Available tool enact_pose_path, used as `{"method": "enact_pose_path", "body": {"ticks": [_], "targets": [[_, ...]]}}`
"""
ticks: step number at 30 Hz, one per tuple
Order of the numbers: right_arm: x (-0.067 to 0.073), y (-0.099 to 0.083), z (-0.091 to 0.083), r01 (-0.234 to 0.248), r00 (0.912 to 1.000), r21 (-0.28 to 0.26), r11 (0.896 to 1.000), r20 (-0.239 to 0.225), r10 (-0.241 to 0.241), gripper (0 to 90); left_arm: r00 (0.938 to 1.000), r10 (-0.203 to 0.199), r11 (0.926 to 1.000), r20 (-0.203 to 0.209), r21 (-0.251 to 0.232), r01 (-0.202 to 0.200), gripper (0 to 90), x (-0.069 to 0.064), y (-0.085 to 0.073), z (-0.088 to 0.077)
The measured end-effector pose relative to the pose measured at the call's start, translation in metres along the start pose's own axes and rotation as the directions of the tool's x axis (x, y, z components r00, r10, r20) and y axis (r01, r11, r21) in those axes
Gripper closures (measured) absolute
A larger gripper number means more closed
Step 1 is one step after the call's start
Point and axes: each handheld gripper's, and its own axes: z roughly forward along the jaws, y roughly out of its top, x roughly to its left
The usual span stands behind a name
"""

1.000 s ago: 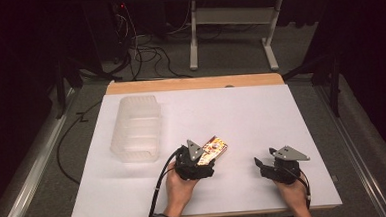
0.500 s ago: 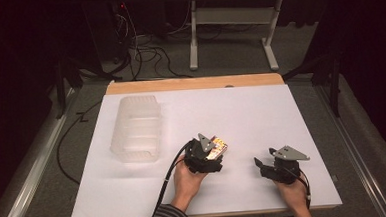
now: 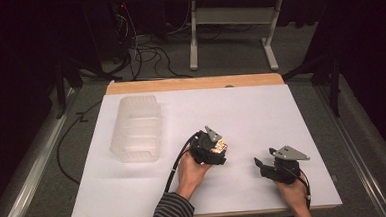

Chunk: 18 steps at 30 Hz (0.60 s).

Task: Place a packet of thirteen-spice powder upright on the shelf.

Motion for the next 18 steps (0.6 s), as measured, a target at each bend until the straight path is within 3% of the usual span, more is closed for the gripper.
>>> {"method": "enact_pose_path", "body": {"ticks": [4, 11, 18], "targets": [[0.0, 0.0, 0.0, 0.0, 1.0, -0.004, 1.0, 0.002, 0.0, 32.3, 1.0, -0.003, 0.9999, 0.003, 0.012, 0.003, 21.5, 0.001, 0.004, 0.005], [0.0, 0.0, 0.0, 0.001, 1.0, -0.004, 1.0, 0.0, -0.001, 32.2, 1.0, 0.006, 0.997, 0.001, 0.077, -0.006, 21.0, 0.002, 0.011, 0.019], [0.0, 0.0, 0.0, -0.001, 1.0, -0.001, 1.0, 0.0, 0.001, 32.1, 1.0, -0.008, 0.9949, 0.003, 0.1, 0.007, 21.5, 0.003, 0.011, 0.026]]}}
